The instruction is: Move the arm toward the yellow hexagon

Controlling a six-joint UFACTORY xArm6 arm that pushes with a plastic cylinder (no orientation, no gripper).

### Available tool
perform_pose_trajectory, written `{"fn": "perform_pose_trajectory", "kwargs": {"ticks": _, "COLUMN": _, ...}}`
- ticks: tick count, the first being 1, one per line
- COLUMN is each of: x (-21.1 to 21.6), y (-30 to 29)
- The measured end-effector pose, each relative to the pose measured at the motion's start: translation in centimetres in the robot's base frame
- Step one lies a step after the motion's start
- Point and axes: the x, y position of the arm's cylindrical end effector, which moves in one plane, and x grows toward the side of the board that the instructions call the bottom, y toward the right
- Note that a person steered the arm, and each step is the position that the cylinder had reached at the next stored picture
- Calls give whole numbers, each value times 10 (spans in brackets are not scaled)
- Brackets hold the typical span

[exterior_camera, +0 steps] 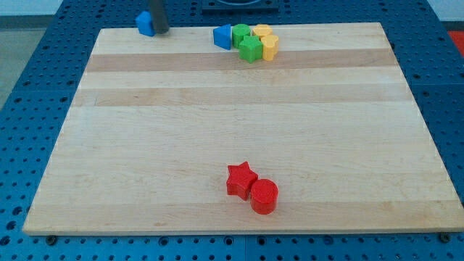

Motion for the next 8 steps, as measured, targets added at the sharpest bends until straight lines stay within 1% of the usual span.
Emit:
{"fn": "perform_pose_trajectory", "kwargs": {"ticks": 1, "x": 38, "y": -59}}
{"fn": "perform_pose_trajectory", "kwargs": {"ticks": 2, "x": 70, "y": -100}}
{"fn": "perform_pose_trajectory", "kwargs": {"ticks": 4, "x": 82, "y": -102}}
{"fn": "perform_pose_trajectory", "kwargs": {"ticks": 5, "x": 107, "y": -86}}
{"fn": "perform_pose_trajectory", "kwargs": {"ticks": 6, "x": 127, "y": -50}}
{"fn": "perform_pose_trajectory", "kwargs": {"ticks": 7, "x": 140, "y": 0}}
{"fn": "perform_pose_trajectory", "kwargs": {"ticks": 8, "x": 158, "y": 94}}
